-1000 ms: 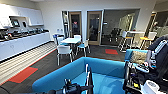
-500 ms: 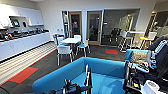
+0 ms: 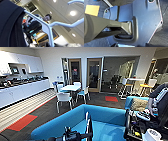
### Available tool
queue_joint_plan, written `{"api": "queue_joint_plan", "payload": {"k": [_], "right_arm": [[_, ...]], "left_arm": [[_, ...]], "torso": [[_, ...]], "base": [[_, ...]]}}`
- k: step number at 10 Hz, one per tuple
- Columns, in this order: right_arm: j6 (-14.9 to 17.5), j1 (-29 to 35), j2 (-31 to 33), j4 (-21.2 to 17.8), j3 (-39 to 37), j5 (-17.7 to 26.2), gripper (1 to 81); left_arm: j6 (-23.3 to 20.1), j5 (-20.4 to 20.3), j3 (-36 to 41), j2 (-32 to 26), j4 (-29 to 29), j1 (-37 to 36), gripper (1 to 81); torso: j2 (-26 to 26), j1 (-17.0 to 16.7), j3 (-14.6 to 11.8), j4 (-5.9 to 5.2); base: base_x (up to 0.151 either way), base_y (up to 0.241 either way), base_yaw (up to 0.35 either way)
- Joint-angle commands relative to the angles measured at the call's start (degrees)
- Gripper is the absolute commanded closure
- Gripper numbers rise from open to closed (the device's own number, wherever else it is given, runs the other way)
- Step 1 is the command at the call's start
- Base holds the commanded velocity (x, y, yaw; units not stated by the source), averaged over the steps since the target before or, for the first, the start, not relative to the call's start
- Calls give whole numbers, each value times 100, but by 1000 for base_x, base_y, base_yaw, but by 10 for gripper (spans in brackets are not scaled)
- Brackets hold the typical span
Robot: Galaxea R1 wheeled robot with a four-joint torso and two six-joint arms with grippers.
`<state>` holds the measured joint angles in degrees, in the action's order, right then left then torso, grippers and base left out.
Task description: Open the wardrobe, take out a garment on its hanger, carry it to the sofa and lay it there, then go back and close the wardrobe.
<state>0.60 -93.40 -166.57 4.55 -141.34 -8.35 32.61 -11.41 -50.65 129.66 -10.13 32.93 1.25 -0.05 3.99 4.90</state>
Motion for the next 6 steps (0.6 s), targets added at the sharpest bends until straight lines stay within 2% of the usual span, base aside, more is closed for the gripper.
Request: {"api": "queue_joint_plan", "payload": {"k": [1,3,4,6], "right_arm": [[19,203,7,73,28,290,10],[37,159,-37,108,20,290,10],[37,159,-37,134,20,290,10],[46,159,-37,143,20,290,10]], "left_arm": [[-114,-186,275,-45,-226,-774,811],[-114,-186,275,-45,-226,-774,811],[-114,-186,275,-45,-226,-774,811],[-114,-186,284,-54,-226,-774,811]], "torso": [[0,5,0,0],[-2,8,2,0],[0,8,536,0],[4,5,705,0]], "base": [[78,0,0],[78,0,0],[78,0,0],[78,0,0]]}}
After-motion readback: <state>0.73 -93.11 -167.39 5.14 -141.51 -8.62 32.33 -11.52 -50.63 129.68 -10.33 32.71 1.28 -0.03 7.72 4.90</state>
